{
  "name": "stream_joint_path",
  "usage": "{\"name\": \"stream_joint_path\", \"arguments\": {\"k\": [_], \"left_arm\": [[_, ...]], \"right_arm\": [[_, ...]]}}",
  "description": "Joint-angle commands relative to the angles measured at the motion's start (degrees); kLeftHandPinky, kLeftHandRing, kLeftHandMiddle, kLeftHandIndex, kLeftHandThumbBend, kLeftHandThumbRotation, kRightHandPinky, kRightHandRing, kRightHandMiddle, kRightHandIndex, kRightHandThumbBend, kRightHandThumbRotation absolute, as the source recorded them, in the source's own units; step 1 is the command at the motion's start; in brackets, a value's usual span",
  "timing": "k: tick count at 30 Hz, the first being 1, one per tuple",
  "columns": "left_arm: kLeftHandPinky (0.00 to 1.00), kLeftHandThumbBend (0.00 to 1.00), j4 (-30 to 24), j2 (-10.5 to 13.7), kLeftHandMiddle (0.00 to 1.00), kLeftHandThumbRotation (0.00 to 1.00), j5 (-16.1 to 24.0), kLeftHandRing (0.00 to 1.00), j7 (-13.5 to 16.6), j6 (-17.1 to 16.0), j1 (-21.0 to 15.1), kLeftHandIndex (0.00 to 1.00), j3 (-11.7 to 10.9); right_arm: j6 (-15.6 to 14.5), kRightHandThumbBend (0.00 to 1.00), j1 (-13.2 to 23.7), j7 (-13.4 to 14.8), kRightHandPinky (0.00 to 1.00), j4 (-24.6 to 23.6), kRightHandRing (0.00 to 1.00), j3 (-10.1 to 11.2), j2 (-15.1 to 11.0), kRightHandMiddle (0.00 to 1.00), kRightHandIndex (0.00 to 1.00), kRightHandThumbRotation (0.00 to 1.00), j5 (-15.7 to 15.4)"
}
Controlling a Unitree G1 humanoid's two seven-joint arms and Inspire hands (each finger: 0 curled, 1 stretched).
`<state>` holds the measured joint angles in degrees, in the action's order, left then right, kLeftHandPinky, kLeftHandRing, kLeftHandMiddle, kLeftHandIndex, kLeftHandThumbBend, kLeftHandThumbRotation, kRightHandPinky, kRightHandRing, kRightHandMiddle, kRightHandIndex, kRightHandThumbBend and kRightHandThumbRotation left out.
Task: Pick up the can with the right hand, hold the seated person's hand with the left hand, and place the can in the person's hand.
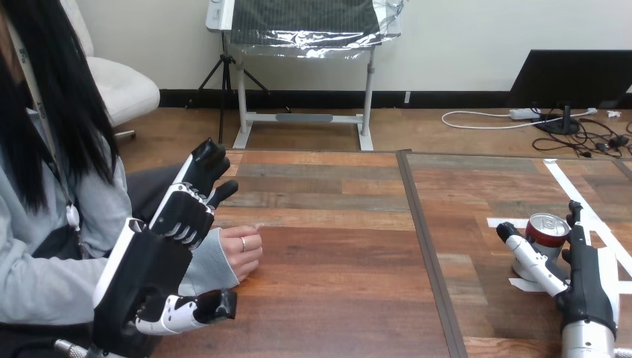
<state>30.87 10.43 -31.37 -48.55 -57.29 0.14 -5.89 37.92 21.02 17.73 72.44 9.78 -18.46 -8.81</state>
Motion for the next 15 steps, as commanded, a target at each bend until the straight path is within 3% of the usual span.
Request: {"name": "stream_joint_path", "arguments": {"k": [1, 15], "left_arm": [[0.95, 1.00, -3.2, 0.8, 1.00, 0.49, -1.8, 1.00, -1.2, 1.1, -1.8, 0.98, -1.1], [0.96, 1.00, -4.4, 0.3, 1.00, 0.47, -1.5, 1.00, -1.3, 2.2, -1.6, 0.97, -1.9]], "right_arm": [[0.1, 1.00, 4.8, 0.4, 0.93, 0.0, 0.97, -0.2, -1.4, 0.99, 1.00, 0.62, 0.2], [-0.5, 1.00, 5.1, 0.8, 0.91, 0.2, 0.95, -0.1, -1.4, 0.98, 1.00, 0.63, 0.2]]}}
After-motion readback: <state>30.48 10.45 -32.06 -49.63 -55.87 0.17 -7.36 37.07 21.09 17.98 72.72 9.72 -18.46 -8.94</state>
